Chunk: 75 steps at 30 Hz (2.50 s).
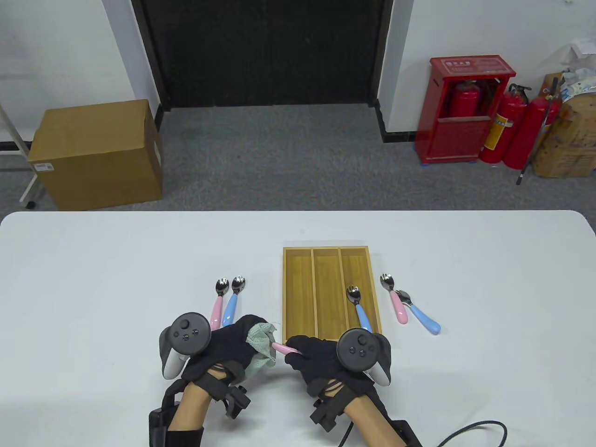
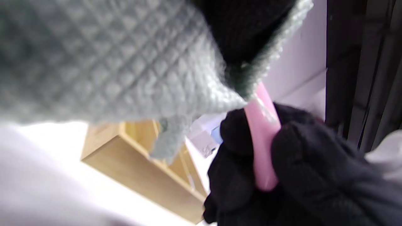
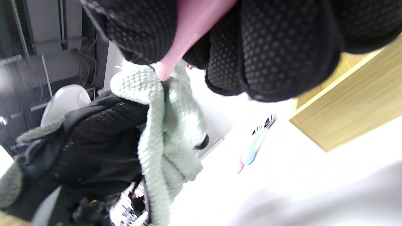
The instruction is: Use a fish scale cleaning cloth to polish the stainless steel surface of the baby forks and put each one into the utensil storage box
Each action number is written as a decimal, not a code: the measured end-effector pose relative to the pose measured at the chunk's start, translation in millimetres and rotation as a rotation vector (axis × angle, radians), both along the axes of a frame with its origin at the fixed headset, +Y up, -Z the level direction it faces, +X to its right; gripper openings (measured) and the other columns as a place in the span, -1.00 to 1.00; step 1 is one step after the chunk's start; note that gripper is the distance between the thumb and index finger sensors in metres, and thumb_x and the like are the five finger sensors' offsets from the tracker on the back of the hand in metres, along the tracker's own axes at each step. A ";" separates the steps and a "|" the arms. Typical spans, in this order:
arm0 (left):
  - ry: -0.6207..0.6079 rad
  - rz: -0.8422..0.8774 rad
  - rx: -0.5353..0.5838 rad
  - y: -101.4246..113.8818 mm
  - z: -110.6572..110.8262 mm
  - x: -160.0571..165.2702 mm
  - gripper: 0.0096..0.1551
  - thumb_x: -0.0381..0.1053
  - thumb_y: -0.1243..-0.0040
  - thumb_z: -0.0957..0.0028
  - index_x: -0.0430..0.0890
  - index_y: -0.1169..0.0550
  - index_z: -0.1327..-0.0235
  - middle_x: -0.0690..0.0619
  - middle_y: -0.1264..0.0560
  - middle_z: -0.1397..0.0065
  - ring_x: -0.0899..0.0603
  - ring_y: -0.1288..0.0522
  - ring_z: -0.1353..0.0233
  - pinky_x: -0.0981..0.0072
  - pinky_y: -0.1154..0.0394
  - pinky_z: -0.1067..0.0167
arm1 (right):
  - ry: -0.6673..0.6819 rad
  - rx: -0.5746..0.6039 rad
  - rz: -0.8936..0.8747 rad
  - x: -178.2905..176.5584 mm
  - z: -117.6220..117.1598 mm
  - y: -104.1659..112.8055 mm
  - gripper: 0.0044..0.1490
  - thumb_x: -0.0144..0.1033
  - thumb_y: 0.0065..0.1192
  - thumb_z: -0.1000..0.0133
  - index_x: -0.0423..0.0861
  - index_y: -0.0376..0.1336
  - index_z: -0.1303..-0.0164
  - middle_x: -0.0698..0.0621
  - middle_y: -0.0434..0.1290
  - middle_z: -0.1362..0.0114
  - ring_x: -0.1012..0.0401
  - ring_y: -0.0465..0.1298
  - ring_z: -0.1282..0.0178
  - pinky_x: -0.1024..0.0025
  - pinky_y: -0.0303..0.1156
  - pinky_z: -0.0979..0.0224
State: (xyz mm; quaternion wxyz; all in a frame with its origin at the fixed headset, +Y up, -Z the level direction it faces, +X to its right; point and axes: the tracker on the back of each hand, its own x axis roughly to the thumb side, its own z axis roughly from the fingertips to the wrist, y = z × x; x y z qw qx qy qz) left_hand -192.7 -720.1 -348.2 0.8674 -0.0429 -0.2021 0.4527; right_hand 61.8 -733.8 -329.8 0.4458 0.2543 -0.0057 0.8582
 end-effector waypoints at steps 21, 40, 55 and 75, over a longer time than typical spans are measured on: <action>0.011 0.191 -0.034 -14.2 0.2 9.6 -0.51 0.01 -0.48 0.17 0.04 -0.72 -0.08 -0.02 -0.80 0.00 -0.11 -0.83 0.07 -0.08 -0.60 -0.11 | 0.003 0.009 -0.010 8.2 0.0 0.4 -0.45 -0.13 0.35 0.07 -0.17 0.45 -0.03 -0.27 0.60 0.10 -0.04 0.59 0.41 -0.18 0.47 0.11; 0.227 0.077 0.038 -12.0 -0.4 2.2 -0.51 0.10 -0.42 0.14 0.03 -0.75 -0.06 -0.01 -0.84 0.16 -0.05 -0.83 0.20 -0.04 -0.63 -0.02 | -0.022 -0.010 0.015 5.6 -1.5 1.2 -0.41 -0.14 0.31 0.05 -0.19 0.41 -0.11 -0.29 0.59 0.08 -0.02 0.60 0.41 -0.16 0.47 0.11; 0.354 0.042 0.084 -12.9 2.0 -4.8 -0.54 0.12 -0.40 0.12 0.05 -0.74 -0.03 0.05 -0.83 0.18 -0.03 -0.83 0.20 -0.02 -0.63 -0.03 | -0.002 -0.014 0.040 0.5 -1.2 0.8 -0.37 -0.15 0.31 0.04 -0.24 0.39 -0.15 -0.29 0.60 0.10 -0.02 0.61 0.43 -0.15 0.49 0.13; 0.140 0.365 -0.141 -30.8 -2.9 3.4 -0.43 0.01 -0.40 -0.02 -0.03 -0.51 -0.31 -0.05 -0.68 -0.07 -0.12 -0.72 0.01 -0.17 -0.49 -0.18 | -0.015 -0.003 -0.018 4.6 -0.7 3.9 -0.38 -0.15 0.32 0.05 -0.24 0.40 -0.13 -0.28 0.61 0.11 -0.01 0.61 0.44 -0.14 0.49 0.14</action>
